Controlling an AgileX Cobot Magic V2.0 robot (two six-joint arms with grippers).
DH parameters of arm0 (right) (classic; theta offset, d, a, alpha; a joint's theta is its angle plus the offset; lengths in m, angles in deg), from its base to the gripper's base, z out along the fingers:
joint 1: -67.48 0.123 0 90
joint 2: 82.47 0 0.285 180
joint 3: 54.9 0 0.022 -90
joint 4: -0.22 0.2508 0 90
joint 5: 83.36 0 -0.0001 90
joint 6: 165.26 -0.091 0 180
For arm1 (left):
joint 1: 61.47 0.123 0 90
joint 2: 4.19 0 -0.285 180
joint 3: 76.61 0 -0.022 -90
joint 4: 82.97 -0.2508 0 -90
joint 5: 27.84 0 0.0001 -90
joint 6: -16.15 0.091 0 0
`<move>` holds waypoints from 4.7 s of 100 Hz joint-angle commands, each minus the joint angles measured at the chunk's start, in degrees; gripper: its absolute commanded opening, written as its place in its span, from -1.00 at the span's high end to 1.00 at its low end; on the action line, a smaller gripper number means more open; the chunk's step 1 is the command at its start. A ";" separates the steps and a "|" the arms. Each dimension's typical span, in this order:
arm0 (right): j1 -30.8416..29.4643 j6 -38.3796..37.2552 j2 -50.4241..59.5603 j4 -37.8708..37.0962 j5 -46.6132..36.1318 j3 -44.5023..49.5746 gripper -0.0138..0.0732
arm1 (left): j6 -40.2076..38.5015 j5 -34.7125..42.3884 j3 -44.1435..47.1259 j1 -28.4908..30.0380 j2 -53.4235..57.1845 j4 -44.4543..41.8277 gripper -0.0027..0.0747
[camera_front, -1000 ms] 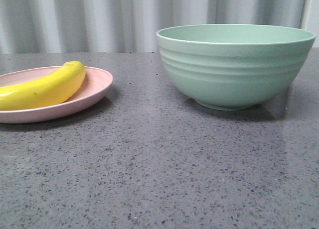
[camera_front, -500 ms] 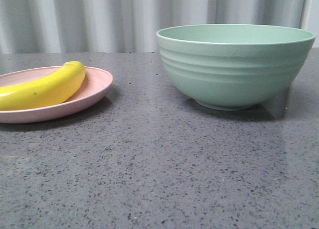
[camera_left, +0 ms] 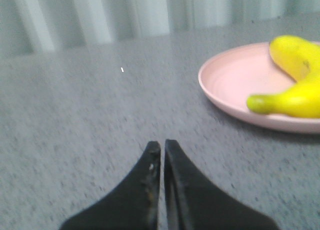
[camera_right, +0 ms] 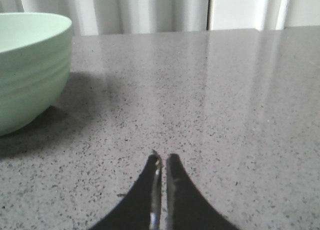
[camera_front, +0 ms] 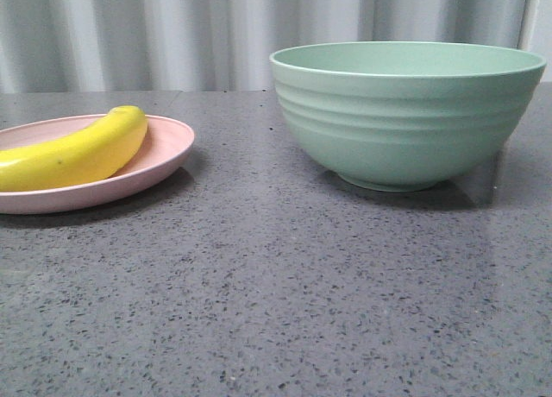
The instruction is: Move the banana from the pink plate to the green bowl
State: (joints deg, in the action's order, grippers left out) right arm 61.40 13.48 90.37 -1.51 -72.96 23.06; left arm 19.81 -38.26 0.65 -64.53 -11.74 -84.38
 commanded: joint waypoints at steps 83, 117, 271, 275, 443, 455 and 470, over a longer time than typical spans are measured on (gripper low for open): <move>-0.34 0.42 -16.88 7.31 5.44 -21.62 0.85 | -0.43 9.38 -21.39 0.25 -18.17 7.27 0.98; -0.34 0.42 -30.37 7.49 1.95 -27.94 0.85 | -0.43 11.27 -24.87 0.25 -27.96 7.27 0.43; -0.34 0.42 -32.23 7.49 3.77 -27.94 0.85 | 7.23 -19.22 -50.85 -22.33 -74.17 12.02 -0.21; -0.34 0.42 -32.23 7.49 3.77 -27.94 0.85 | 7.32 -19.22 -51.10 -22.33 -74.60 11.90 -0.21; 23.16 13.45 -61.04 28.77 24.81 -62.38 -0.17 | 12.91 -27.83 -70.09 -47.15 -74.21 12.43 0.98; 27.96 13.34 -66.78 30.38 21.02 -66.32 -0.17 | 12.91 -27.78 -70.09 -48.65 -74.21 12.43 0.98; 29.32 13.34 -73.42 31.79 19.72 -71.02 -0.17 | 12.91 -27.78 -70.09 -49.40 -74.21 12.74 0.98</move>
State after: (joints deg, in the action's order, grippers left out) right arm 90.50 26.04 18.70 28.35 -48.98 -43.91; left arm 32.72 -70.10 -67.27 -113.28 -87.77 -72.84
